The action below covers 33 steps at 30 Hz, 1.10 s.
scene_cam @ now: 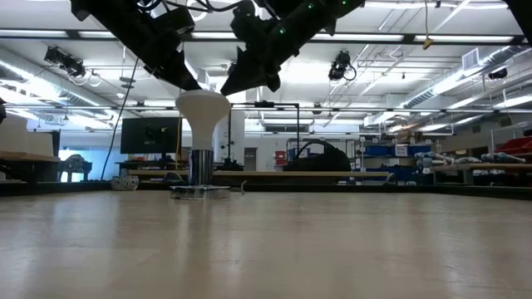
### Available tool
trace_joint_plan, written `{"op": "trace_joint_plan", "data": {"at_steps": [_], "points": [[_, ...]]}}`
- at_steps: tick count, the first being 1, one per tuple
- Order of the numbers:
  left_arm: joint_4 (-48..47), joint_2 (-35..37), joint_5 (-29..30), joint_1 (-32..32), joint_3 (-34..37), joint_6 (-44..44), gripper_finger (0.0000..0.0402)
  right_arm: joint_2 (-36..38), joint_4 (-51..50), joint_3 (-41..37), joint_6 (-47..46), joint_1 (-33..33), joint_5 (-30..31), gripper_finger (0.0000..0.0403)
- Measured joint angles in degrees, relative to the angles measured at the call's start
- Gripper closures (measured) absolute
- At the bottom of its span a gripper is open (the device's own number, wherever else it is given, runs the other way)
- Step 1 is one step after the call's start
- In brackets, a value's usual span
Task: Screw lightbulb
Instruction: Insert the white light bulb into the silver lamp, then remove the white light bulb from the silver lamp
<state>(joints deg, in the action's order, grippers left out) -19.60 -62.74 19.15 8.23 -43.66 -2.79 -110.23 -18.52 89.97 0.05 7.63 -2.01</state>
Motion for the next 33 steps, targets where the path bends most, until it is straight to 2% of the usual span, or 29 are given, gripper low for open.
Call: {"op": "trace_joint_plan", "data": {"at_steps": [4, 22, 33], "points": [[0.6, 0.0, -0.3, 0.0, 0.0, 0.0, 0.0402, -0.2, 0.8, -0.1, 0.0, -0.2, -3.1, 0.0394], [0.4, 0.0, -0.3, -0.1, -3.4, -1.7, 0.0401, 2.7, 1.3, -0.3, 0.3, -0.4, -3.4, 0.0394], [-9.5, 0.2, -0.1, 0.0, -11.0, -4.7, 0.0401, 8.2, -0.9, -0.3, 0.7, -0.4, -2.7, 0.0394]]}}
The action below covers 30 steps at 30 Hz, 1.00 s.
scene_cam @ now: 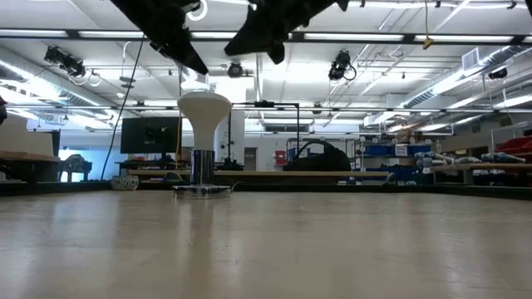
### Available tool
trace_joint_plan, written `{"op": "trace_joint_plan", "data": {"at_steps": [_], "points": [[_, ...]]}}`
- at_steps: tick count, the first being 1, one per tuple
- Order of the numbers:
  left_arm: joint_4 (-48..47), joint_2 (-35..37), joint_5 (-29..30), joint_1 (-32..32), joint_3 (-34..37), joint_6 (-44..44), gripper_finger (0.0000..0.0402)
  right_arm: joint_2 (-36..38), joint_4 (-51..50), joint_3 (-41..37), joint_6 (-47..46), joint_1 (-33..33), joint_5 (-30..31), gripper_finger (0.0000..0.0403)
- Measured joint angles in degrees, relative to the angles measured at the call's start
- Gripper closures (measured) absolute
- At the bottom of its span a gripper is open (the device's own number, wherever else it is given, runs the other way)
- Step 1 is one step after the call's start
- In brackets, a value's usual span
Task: Screw lightbulb
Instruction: Remove the white light bulb from the silver lamp
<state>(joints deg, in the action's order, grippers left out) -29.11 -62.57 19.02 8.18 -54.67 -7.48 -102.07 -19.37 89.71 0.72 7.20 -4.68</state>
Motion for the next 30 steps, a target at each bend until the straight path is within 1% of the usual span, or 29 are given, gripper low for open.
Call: {"op": "trace_joint_plan", "data": {"at_steps": [4, 7, 12, 16, 19, 23, 25, 28, 30], "points": [[-2.7, 0.0, -3.2, 0.5, -1.3, 0.0, 0.0401, 1.6, -3.2, 0.1, 1.4, 0.0, 1.7, 0.0394], [-3.5, 0.0, -5.0, 1.1, -1.3, 0.0, 0.0401, 1.7, -5.1, 0.1, 1.4, 0.0, 1.8, 0.0394], [-4.8, 0.1, -6.6, 3.0, -1.3, -1.3, 0.0401, 1.8, -5.5, 0.1, 1.0, -0.9, 2.0, 0.0394], [-5.8, -0.1, -8.1, 4.8, -1.3, -2.1, 0.0401, 1.8, -3.5, -0.1, 0.6, -2.8, 4.0, 0.0394], [-6.0, -0.1, -8.2, 5.6, -1.4, -2.7, 0.0401, 2.0, 3.7, -3.7, 0.1, -4.1, 4.9, 0.0394], [-6.3, -0.1, -8.5, 6.0, -1.4, -3.5, 0.0401, 1.9, 13.7, -9.3, -2.8, -4.9, 5.2, 0.0394], [-6.3, -0.2, -8.5, 6.0, -1.4, -3.9, 0.0401, 1.9, 19.4, -12.2, -3.7, -5.1, 6.7, 0.0394], [-6.0, -1.3, -8.7, 6.0, -1.4, -4.1, 0.0401, 1.9, 24.0, -15.1, -4.2, -5.3, 9.4, 0.0394], [-5.7, -2.7, -8.8, 6.0, -1.4, -4.2, 0.0401, 1.9, 26.6, -16.1, -4.9, -5.3, 9.8, 0.0394]]}}
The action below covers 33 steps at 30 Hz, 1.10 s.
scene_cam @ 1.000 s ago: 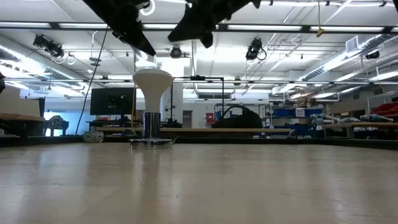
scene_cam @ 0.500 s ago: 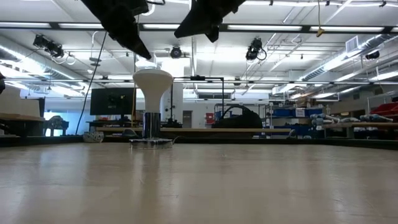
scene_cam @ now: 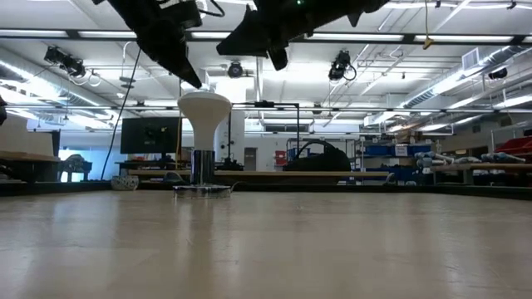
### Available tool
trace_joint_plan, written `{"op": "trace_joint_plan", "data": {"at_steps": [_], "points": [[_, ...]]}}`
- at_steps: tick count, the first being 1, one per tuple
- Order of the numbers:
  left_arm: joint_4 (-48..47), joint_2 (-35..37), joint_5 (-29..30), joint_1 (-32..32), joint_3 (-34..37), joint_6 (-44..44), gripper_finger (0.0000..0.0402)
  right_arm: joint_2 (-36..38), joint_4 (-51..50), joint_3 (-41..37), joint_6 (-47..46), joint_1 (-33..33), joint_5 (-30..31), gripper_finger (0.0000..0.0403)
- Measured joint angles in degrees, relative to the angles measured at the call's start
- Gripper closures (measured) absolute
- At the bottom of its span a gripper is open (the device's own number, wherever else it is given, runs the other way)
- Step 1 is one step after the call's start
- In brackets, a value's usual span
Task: Screw lightbulb
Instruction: Remove the white light bulb from the silver lamp
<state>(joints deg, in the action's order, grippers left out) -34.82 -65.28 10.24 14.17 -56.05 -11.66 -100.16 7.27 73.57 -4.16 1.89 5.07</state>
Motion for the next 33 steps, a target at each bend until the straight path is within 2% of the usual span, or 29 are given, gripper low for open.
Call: {"op": "trace_joint_plan", "data": {"at_steps": [6, 16, 33], "points": [[2.1, -3.6, 0.5, 0.1, -0.2, -0.3, 0.0401, -2.0, 2.2, -1.0, -1.2, 0.0, 0.1, 0.0394], [1.2, -4.2, 0.6, 0.1, -0.3, 0.3, 0.0401, -6.6, 5.0, -1.0, -1.5, 1.9, 0.0, 0.0394], [0.0, -4.3, 1.0, -0.1, -0.2, 1.8, 0.0401, -6.5, 3.1, -0.9, -2.2, 5.8, -0.9, 0.0394]]}}
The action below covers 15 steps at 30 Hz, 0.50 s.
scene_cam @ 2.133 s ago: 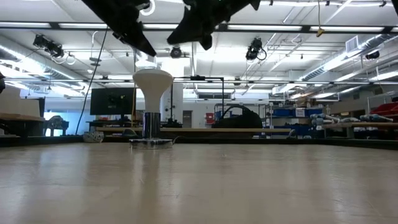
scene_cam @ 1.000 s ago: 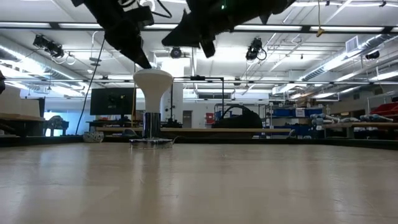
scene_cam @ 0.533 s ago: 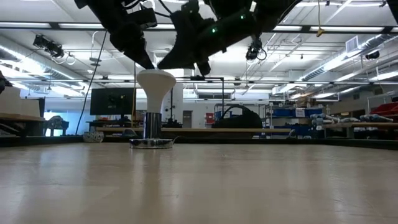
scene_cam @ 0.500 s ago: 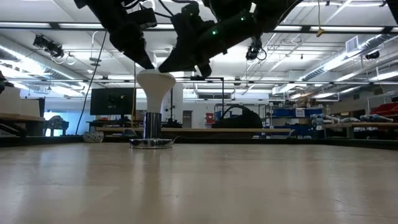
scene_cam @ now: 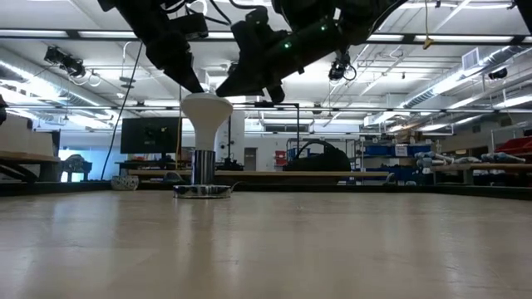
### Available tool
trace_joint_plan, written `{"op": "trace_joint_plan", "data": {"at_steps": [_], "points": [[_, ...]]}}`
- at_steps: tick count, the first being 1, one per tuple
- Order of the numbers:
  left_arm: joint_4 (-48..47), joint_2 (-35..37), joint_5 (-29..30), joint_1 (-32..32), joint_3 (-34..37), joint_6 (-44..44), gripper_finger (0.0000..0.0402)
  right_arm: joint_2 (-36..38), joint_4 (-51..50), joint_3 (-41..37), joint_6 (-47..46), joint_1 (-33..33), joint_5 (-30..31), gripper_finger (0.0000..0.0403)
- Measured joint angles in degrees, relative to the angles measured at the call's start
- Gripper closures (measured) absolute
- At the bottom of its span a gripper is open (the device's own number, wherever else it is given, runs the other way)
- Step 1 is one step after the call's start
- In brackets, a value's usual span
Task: Screw lightbulb
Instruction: Remove the white light bulb from the silver lamp
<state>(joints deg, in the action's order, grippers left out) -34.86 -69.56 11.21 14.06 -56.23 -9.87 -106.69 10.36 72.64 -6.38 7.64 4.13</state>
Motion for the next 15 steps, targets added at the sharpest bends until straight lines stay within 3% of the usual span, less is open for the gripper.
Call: {"op": "trace_joint_plan", "data": {"at_steps": [11, 15], "points": [[-1.0, 0.0, 0.0, -0.6, 0.0, 1.2, 0.0401, 0.2, -1.0, 0.0, 0.0, 2.3, 0.8, 0.0394], [-0.4, 0.0, -2.0, -0.8, 0.0, 1.4, 0.0401, 0.5, -2.4, 0.0, 0.1, 3.1, 5.3, 0.0394]]}}
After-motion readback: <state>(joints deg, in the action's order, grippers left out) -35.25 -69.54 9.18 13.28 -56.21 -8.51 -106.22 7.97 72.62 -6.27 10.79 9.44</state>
